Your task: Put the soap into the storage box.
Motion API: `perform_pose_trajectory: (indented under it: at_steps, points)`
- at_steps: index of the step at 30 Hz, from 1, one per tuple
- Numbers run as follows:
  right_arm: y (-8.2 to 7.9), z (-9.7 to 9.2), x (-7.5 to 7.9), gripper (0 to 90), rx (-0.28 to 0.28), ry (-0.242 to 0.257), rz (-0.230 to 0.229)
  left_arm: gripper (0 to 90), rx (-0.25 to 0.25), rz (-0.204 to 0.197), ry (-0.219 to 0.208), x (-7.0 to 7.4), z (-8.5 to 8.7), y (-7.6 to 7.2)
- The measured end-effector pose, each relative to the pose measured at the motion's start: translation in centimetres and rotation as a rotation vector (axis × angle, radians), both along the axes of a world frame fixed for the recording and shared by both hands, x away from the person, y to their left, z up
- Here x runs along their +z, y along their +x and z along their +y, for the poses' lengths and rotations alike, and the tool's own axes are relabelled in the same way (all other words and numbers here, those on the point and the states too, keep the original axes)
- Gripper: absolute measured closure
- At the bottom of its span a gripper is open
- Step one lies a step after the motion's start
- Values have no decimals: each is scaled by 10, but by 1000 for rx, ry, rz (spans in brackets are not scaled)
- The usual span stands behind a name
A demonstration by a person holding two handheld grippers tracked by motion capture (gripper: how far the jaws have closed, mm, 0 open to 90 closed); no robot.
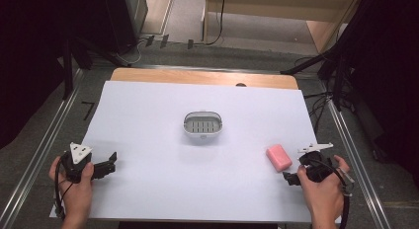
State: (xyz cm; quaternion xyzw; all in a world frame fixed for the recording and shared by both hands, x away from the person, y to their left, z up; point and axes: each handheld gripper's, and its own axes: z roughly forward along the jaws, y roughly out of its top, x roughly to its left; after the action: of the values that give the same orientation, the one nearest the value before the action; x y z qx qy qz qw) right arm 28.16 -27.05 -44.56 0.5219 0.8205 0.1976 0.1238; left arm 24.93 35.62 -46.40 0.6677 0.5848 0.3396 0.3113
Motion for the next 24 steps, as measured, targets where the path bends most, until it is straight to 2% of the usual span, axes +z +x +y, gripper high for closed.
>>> perform_pose_trajectory:
  at_steps: [6,12,24]
  points:
    - [8,8,6,0,4,-13,23,0,-1,5,1,0,0,0]
    - [16,17,8,0,-2,1,65,0,0,3,0,0,0,0]
    - [30,34,11,0,-1,-10,93,0,6,5,-11,0,1,1]
